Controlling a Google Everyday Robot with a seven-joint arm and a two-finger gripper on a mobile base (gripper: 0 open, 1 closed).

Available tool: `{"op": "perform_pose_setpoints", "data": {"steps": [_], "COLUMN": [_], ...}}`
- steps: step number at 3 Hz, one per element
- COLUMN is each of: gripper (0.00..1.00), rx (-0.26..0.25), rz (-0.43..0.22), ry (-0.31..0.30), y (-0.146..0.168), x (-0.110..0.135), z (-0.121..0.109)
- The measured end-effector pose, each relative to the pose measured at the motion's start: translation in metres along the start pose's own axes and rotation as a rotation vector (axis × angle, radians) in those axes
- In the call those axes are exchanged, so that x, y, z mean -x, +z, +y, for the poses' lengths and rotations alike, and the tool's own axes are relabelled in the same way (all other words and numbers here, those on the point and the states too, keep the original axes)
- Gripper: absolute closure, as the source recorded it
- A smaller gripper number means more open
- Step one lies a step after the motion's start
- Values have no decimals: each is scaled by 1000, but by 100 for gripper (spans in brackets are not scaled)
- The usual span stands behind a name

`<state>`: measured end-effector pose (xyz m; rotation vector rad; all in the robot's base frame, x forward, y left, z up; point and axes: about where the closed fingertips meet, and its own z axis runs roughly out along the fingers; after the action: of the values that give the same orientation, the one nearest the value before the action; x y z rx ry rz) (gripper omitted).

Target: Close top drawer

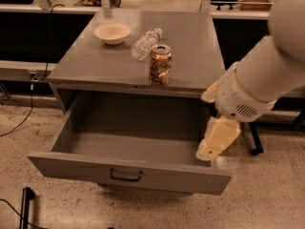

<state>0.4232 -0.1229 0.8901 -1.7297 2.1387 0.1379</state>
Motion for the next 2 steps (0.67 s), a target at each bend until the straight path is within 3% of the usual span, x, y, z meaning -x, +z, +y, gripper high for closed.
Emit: {"op": "perform_pose_setpoints", "data": {"steps": [1,2], "gripper": [41,64], "rx": [52,36], "rz": [-55,-63], "ry": [25,28], "y": [69,81], "x": [10,10], "z": [25,26]}}
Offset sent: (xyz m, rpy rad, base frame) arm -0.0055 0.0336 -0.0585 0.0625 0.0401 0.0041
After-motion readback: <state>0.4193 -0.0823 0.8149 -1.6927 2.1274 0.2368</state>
